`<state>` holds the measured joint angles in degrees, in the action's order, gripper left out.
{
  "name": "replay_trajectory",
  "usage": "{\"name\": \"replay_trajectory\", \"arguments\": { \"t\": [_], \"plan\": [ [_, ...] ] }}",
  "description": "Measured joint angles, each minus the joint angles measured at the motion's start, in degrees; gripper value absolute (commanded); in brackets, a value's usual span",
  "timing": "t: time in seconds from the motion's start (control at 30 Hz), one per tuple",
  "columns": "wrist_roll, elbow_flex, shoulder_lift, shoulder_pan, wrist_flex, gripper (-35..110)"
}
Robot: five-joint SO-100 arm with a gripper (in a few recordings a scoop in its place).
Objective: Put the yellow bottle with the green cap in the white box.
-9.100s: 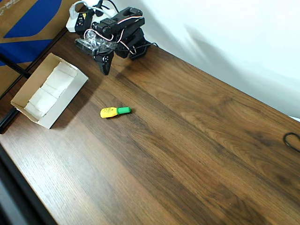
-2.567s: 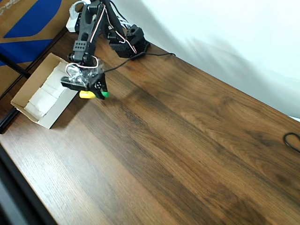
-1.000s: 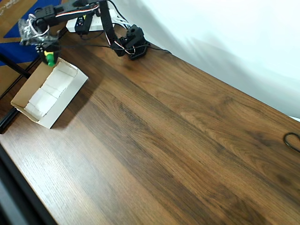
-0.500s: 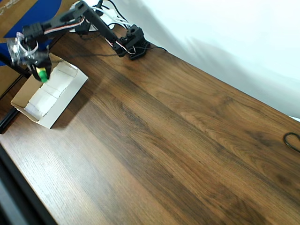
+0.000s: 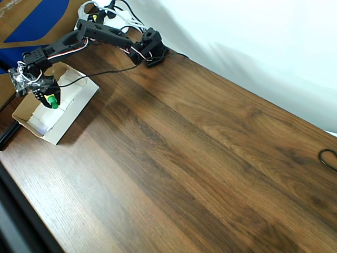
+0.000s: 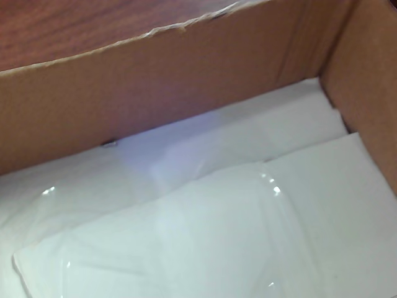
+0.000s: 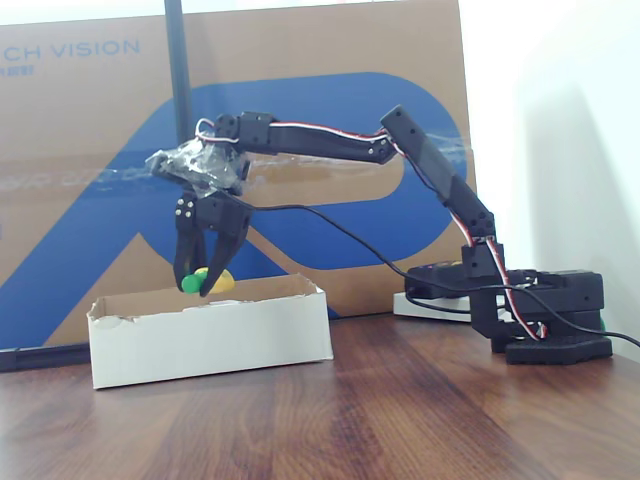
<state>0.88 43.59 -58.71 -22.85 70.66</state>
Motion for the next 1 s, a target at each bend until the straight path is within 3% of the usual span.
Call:
{"name": "replay_trajectory", "arguments": {
  "t": [0.1, 0.23, 0.37, 0.47, 0.73, 1.0],
  "plan": [
    [0.0, 0.0, 0.0, -0.79, 0.0, 24],
    [-0.7, 0.0, 0.0, -0.88, 0.0, 28],
    [-0.79, 4.75, -1.32, -0.88, -2.02, 23],
    [-0.79, 15.64, -7.29, -0.88, -7.29, 0],
    [-1.67, 51.15, -38.5, -0.62, -17.58, 0],
    [-3.34, 82.35, -73.21, 8.7, -21.62, 0]
  ]
}}
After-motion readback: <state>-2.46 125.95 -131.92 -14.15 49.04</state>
